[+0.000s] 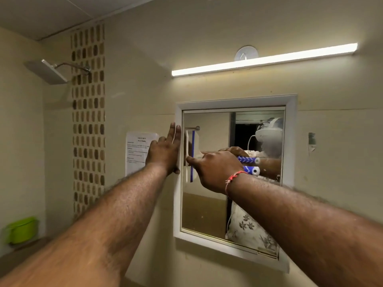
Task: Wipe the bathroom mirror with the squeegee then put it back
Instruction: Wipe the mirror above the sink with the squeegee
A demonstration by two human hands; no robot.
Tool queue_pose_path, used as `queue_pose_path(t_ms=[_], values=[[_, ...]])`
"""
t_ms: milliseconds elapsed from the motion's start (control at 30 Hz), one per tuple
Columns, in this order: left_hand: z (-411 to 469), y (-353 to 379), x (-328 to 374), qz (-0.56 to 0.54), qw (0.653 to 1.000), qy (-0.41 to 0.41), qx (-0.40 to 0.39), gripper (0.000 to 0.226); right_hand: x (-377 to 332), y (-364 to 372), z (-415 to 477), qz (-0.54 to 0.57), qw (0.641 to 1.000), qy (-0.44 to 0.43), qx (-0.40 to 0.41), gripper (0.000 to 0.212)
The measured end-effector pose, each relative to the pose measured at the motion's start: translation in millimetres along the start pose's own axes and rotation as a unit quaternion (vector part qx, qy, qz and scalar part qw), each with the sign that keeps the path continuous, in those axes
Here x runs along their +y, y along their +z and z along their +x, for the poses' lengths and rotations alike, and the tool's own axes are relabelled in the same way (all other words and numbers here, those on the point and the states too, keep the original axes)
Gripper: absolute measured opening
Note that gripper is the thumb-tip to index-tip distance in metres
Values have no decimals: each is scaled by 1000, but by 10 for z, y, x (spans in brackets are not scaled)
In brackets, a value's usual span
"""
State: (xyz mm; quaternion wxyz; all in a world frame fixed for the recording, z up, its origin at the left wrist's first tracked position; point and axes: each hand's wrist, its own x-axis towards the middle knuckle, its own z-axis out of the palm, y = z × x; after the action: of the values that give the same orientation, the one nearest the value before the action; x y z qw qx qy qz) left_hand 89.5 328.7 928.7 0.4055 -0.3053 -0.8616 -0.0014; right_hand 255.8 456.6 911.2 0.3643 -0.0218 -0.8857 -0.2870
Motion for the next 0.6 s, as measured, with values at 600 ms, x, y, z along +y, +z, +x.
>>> queue_pose_path(t_ms=[600], values=[[51, 163, 43, 28, 998, -12, -47, 162, -104, 100, 175, 36, 999, -7, -18, 40]])
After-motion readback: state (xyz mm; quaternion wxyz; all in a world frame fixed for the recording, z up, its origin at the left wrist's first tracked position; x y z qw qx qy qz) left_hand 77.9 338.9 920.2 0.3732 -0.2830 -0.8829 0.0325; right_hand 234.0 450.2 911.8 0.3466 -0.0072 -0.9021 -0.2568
